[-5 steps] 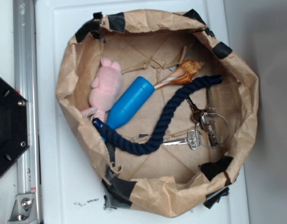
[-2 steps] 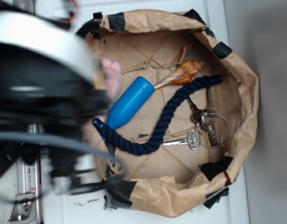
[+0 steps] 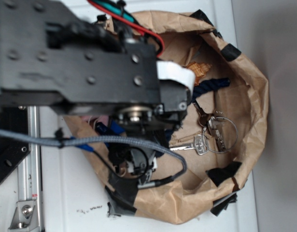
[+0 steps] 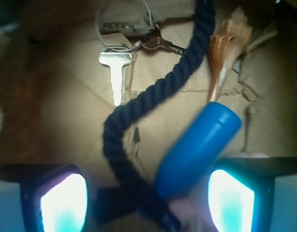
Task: Grab the blue rope.
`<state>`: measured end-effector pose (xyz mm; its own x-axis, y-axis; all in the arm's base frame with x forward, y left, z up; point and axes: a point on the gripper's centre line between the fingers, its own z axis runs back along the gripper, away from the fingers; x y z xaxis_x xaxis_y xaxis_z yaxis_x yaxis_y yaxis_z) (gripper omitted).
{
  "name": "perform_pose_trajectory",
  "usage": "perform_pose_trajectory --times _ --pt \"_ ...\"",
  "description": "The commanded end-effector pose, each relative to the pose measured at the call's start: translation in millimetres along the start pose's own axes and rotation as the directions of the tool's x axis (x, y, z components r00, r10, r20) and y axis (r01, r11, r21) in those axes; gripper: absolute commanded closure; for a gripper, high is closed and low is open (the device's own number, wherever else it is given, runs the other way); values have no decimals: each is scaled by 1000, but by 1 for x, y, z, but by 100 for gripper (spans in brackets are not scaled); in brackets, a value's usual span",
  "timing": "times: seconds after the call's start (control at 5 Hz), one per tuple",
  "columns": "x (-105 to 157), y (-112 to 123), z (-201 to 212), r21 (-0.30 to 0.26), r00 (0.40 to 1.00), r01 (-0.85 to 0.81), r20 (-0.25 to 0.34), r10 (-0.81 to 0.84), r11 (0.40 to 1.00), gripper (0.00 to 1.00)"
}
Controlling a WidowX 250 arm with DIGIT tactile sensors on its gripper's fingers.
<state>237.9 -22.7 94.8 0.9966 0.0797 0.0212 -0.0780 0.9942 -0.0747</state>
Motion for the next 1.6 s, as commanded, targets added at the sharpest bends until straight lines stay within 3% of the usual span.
perform_pose_trajectory --times 0.0,0.2,0.4,0.8,1.0,1.4 --pt "-22 -37 -40 -117 996 80 -22 -83 990 0" --pt "-27 -45 -63 -104 983 184 26 -183 977 0" --pt "-21 -42 -82 -89 956 292 36 -290 952 100" --pt "-17 -33 -92 -90 960 280 -4 -281 956 100" --pt "-15 -26 -74 -64 972 234 26 -233 970 100" --pt "-2 9 28 -70 973 65 225 -48 995 100"
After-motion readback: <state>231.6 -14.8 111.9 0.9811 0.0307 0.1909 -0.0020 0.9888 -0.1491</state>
